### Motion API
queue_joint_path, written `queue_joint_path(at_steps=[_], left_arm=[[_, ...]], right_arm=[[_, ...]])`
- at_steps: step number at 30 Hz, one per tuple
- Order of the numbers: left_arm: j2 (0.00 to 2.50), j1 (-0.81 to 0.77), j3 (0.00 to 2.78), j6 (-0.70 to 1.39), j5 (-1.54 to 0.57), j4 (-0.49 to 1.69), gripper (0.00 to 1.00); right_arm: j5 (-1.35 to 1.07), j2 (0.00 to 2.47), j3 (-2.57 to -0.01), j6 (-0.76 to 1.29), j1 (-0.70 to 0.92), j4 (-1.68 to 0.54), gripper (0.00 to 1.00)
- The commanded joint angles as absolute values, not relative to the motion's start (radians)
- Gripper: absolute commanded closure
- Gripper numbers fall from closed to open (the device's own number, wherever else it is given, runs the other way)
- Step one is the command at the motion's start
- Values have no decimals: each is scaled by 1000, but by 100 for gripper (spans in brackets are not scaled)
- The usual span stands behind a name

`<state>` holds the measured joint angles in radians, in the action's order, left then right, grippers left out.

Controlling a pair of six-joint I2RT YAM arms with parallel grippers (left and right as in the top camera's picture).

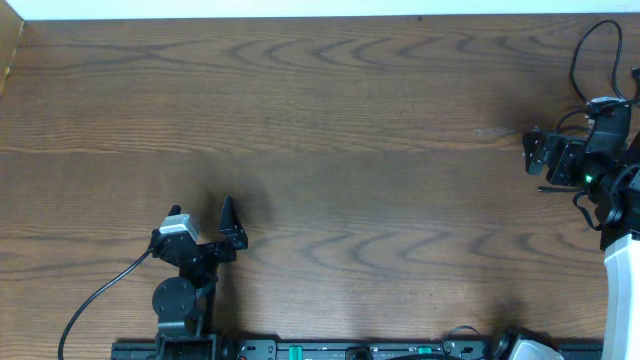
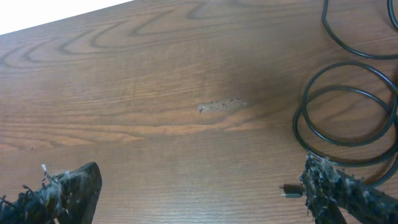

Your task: Untangle cables

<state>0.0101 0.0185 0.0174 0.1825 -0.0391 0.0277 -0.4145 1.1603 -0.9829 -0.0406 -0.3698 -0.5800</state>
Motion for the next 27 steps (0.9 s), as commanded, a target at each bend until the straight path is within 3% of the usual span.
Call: queue_joint_path(at_steps=[1,21,27], left_arm=[[4,15,5,180,-14,73,2],[4,15,5,180,-14,73,2],[4,15,5,180,-14,73,2]], right_arm=[[-418,1135,-991,-50,-366,-581,1],[-383,974,-953,-50,-363,-574,1],[-384,884,-743,-50,-316,-381,1]])
